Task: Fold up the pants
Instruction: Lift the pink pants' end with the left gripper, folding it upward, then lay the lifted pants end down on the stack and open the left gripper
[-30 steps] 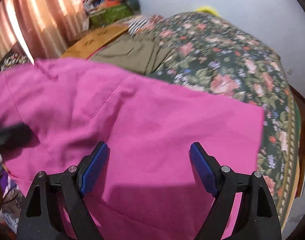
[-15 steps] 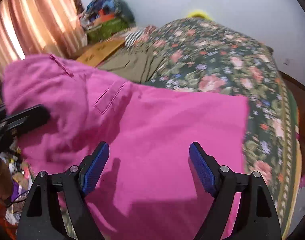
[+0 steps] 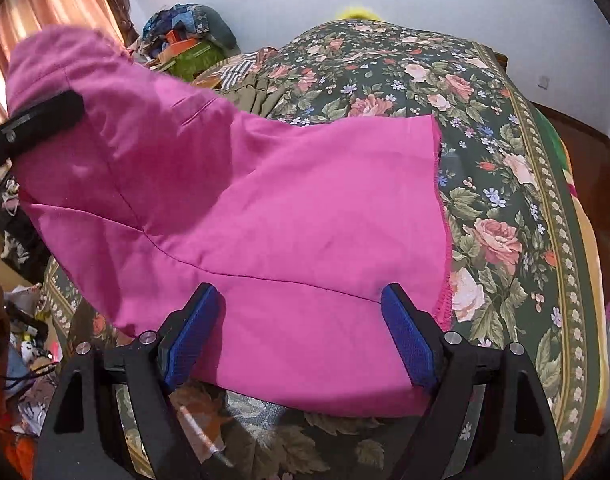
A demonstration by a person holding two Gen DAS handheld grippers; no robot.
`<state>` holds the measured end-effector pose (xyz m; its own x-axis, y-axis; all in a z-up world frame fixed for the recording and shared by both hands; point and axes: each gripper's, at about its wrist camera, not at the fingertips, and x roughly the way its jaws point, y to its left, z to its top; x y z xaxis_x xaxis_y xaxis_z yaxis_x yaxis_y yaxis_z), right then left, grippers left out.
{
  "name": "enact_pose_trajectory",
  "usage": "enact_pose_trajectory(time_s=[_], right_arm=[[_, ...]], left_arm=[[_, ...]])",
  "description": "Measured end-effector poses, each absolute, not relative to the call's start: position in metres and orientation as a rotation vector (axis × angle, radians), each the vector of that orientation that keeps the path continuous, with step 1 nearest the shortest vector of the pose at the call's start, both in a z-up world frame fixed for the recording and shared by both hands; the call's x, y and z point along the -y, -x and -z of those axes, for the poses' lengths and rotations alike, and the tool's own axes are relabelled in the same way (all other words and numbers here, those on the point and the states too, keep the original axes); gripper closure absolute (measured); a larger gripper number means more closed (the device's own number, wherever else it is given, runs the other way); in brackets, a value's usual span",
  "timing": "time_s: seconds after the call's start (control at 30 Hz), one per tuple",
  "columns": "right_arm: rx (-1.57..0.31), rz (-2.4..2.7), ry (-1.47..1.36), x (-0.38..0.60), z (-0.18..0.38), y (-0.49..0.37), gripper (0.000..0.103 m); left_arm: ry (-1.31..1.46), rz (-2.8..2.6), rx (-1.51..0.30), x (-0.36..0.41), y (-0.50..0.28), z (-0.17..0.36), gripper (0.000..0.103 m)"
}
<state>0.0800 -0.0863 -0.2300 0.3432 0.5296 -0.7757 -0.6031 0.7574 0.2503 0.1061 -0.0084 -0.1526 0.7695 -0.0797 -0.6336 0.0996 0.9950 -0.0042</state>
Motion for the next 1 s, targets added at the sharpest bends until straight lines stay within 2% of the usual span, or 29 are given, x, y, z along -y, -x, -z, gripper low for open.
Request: enact_pose_trajectory(time_s=[0.47,0.7,1.0], right_arm=[[-0.935,-0.677,0.025,0.133,0.209,-0.076,0.022],[-1.009,-0.633,-0.007,0.147,0.242,-0.083,0.022],[-1.014,-0.655,-0.059,0.151,0.248,-0.087,0.022]], left_arm=[[-0.056,0.188,-0.689,0.046,-0.136,0.148,0.083],[-0.07,0.241,-0.717,0.064,-0.151,0.153,0.083],[-0.073,0.336,-0.832,0.098,-0.174,0.183,0.083]])
